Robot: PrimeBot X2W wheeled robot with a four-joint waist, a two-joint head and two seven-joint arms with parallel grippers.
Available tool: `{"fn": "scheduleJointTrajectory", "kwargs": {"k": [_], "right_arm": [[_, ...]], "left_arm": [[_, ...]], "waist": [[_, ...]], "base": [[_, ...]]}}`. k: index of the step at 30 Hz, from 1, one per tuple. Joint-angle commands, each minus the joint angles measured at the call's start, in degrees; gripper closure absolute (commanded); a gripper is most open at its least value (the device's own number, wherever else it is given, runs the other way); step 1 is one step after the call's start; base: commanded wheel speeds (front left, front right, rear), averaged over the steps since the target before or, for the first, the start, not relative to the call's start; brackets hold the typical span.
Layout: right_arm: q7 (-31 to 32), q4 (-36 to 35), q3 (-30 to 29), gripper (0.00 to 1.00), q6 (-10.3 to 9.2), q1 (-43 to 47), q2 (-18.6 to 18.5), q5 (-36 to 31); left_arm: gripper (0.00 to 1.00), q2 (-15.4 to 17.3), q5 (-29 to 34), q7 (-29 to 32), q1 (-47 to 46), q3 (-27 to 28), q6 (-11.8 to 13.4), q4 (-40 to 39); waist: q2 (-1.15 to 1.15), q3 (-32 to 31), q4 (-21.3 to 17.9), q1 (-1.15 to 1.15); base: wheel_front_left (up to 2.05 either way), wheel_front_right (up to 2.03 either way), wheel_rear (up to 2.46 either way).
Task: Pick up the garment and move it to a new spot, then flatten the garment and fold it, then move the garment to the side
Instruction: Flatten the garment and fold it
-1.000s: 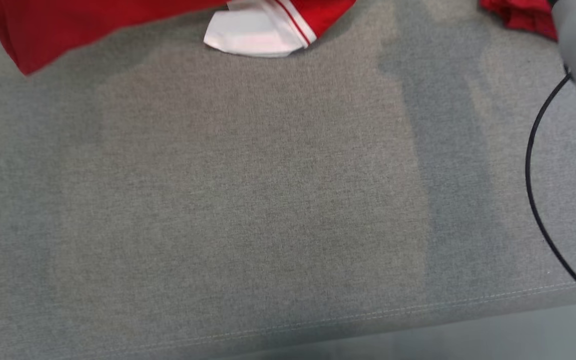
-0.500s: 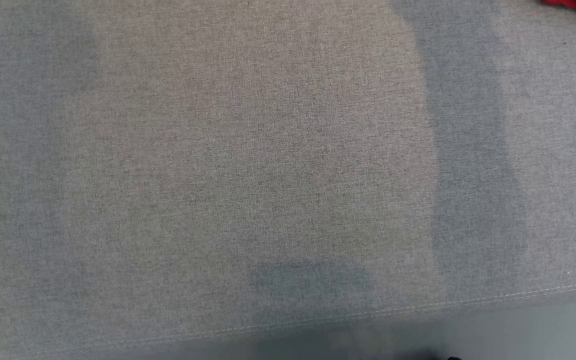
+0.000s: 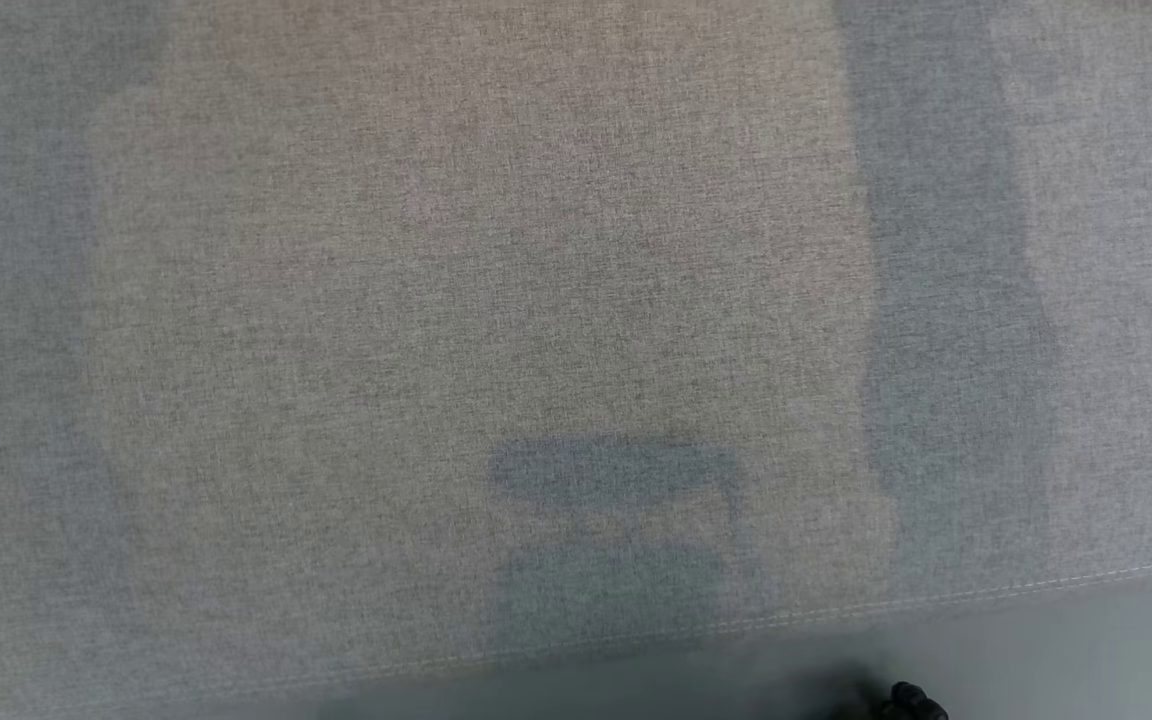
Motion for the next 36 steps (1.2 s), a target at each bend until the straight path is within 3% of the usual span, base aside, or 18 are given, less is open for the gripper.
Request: {"fn": "scheduleJointTrajectory", "kwargs": {"k": [1, 8, 15, 19, 26, 36], "right_arm": [[0.45, -0.76, 0.86, 1.00, -0.01, 2.06, 0.24, 0.69], [2.25, -8.86, 5.54, 1.00, -0.01, 13.10, 0.83, 7.29], [4.12, -20.10, 11.97, 1.00, -0.01, 29.84, -2.03, 15.84], [4.30, -26.75, 13.99, 1.00, -0.01, 41.08, -4.98, 21.48], [3.95, -37.43, 17.23, 1.00, -0.01, 59.90, -9.11, 28.05], [1.49, -46.93, 18.86, 1.00, 0.00, 79.28, -9.97, 30.29]], "left_arm": [[1.00, 1.17, -1.11, -0.80, 2.04, -0.39, 0.07, -0.97], [1.00, 5.98, -4.78, -2.31, 13.18, -0.37, 0.08, -6.10], [1.00, 8.52, -6.28, -2.44, 29.77, 8.12, 0.14, -13.63], [1.00, 6.87, -5.60, -2.47, 42.25, 15.56, 0.86, -18.49], [1.00, 3.18, 1.90, -2.48, 64.01, 24.84, 3.05, -28.34], [1.00, -4.62, 11.63, -2.49, 85.05, 33.08, 4.70, -37.46]], "waist": [[0.00, 0.58, 0.26, -0.01], [0.00, -1.27, -1.58, -0.01], [0.00, -6.32, -2.99, -0.01], [0.00, -9.83, -2.94, -0.01], [0.00, -14.52, -3.15, -0.01], [0.00, -19.41, -3.39, -0.01]], "base": [[0.00, 0.00, 0.00], [0.00, 0.00, 0.00], [0.00, 0.00, 0.00], [0.00, 0.00, 0.00], [0.00, 0.00, 0.00], [0.00, 0.00, 0.00]]}}
